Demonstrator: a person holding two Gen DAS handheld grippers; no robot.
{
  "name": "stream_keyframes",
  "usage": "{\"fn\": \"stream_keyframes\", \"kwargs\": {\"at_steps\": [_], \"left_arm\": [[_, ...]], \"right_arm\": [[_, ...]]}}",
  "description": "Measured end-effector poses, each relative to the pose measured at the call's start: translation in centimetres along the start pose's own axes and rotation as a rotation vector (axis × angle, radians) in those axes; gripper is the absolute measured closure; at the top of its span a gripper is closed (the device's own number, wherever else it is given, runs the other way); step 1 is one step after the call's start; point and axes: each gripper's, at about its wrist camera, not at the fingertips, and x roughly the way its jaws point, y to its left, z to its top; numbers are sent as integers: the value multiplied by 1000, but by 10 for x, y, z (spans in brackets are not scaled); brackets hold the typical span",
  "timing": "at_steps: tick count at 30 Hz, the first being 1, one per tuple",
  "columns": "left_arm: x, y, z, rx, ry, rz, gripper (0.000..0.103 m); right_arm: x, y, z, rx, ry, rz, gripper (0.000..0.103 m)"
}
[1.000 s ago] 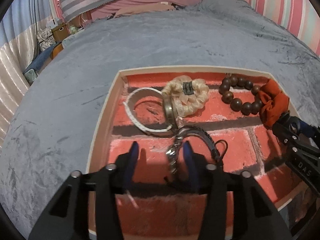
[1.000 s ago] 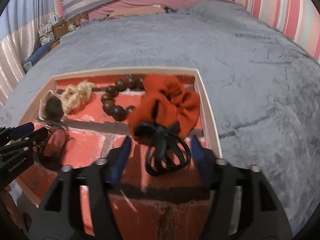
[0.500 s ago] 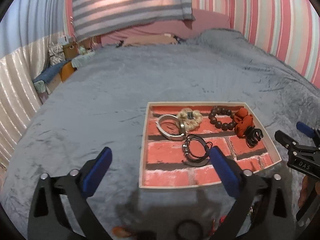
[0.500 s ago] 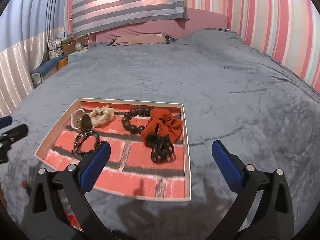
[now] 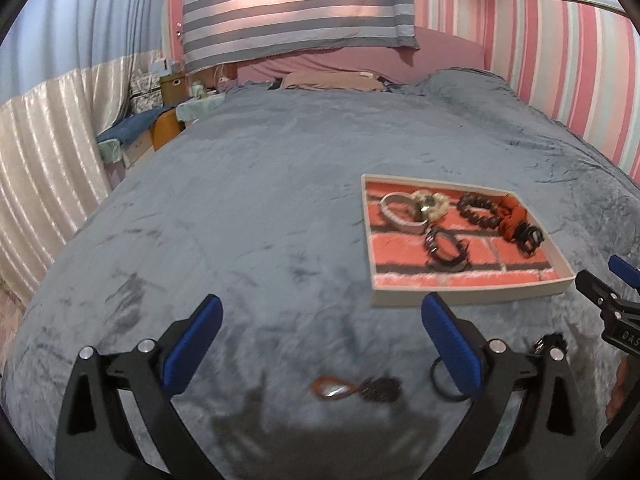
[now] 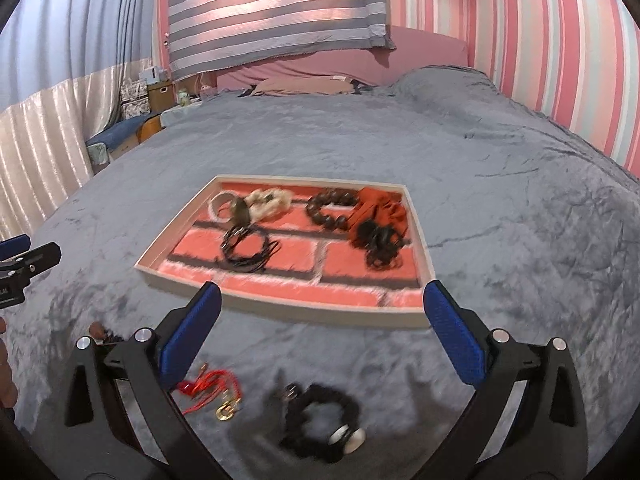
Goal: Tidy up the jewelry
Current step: 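Open both grippers to drop the bracelet and clip in the tray, withdraw, then grasp the brown teardrop pendant with the left gripper while the right gripper grasps the red beaded charm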
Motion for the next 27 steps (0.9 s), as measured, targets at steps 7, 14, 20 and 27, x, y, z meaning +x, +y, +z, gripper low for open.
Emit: {"fn": "stream_keyframes", "kwargs": {"at_steps": [7, 14, 20, 27], "left_arm": [[4, 19, -27, -10, 29, 9, 6], [12, 17, -42, -10, 46, -30, 6], [13, 13, -44, -15, 45, -56, 6], [21, -3, -52, 31, 44, -59, 7]], "right_arm": [[2, 25, -22, -13, 33, 5, 8], [7, 40, -35, -26, 64, 21, 19], [9, 42, -35, -28, 80, 25, 24], [18, 56, -48, -40, 104, 26, 30]]}}
